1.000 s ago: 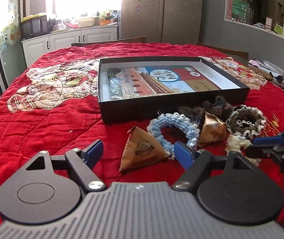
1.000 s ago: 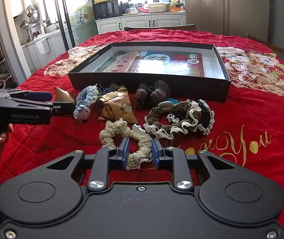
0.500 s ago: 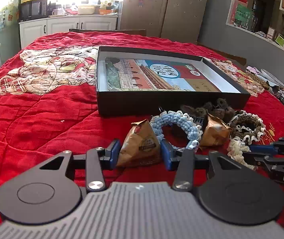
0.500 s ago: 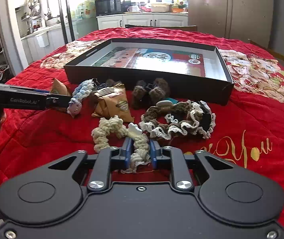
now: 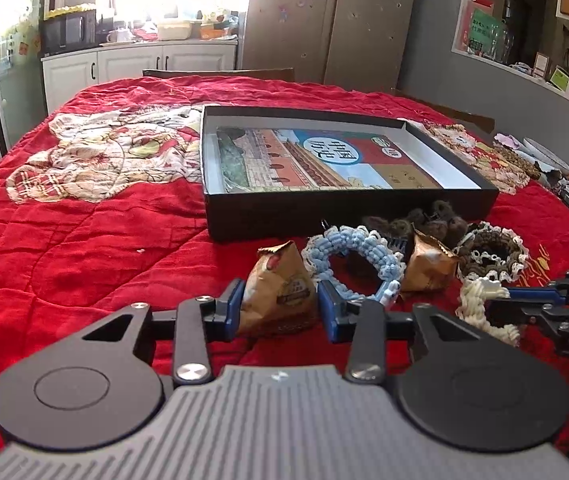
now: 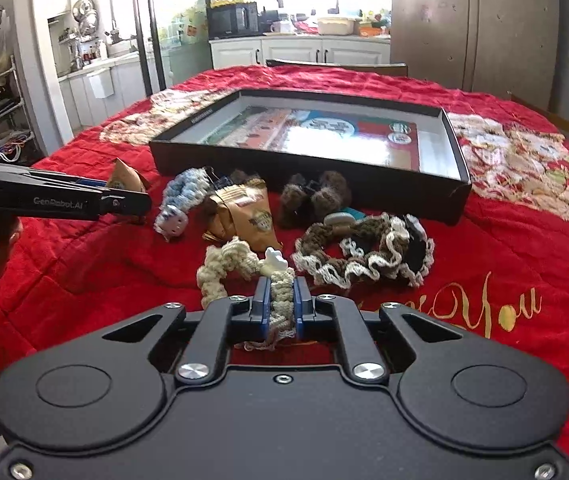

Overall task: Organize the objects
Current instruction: 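Grasp the cream scrunchie with the right tool while the left tool grasps the paper packet, then carry the cream scrunchie and paper packet with both tools over the black box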

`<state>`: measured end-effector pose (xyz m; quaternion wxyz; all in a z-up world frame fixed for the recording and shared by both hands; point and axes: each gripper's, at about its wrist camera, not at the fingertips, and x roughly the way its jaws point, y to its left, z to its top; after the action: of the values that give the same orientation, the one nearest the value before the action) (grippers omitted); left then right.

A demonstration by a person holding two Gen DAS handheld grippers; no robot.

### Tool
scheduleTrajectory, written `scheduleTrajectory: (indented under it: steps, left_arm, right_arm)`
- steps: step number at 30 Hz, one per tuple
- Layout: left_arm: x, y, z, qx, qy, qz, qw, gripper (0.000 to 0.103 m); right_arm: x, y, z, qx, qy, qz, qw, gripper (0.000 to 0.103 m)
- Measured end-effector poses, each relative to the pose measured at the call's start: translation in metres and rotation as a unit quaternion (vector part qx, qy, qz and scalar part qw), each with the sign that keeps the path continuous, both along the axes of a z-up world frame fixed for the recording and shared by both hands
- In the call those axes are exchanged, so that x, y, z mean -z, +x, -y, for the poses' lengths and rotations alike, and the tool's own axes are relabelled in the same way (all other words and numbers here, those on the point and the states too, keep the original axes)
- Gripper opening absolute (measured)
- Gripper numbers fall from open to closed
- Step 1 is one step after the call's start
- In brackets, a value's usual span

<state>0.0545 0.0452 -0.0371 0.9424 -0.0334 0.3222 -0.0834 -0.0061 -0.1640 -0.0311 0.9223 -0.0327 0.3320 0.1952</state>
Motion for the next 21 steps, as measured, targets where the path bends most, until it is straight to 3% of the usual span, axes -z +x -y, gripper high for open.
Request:
scheduleTrajectory:
  steps: [9,21]
  left_arm:
    - [-0.021,-0.006,0.004,0.011,0.002,0.027,0.9996,0.043]
    - [-0.040,0.017,0.014,0.022,0.009,0.051,0.9984,0.043]
  right_arm:
    - [-0.027,-0.010,0.003,-0.010,0.005,0.041,0.999,0.011]
    - [-0.054,0.022,0.019,0.017,0.022,0.077,0.997,0.011]
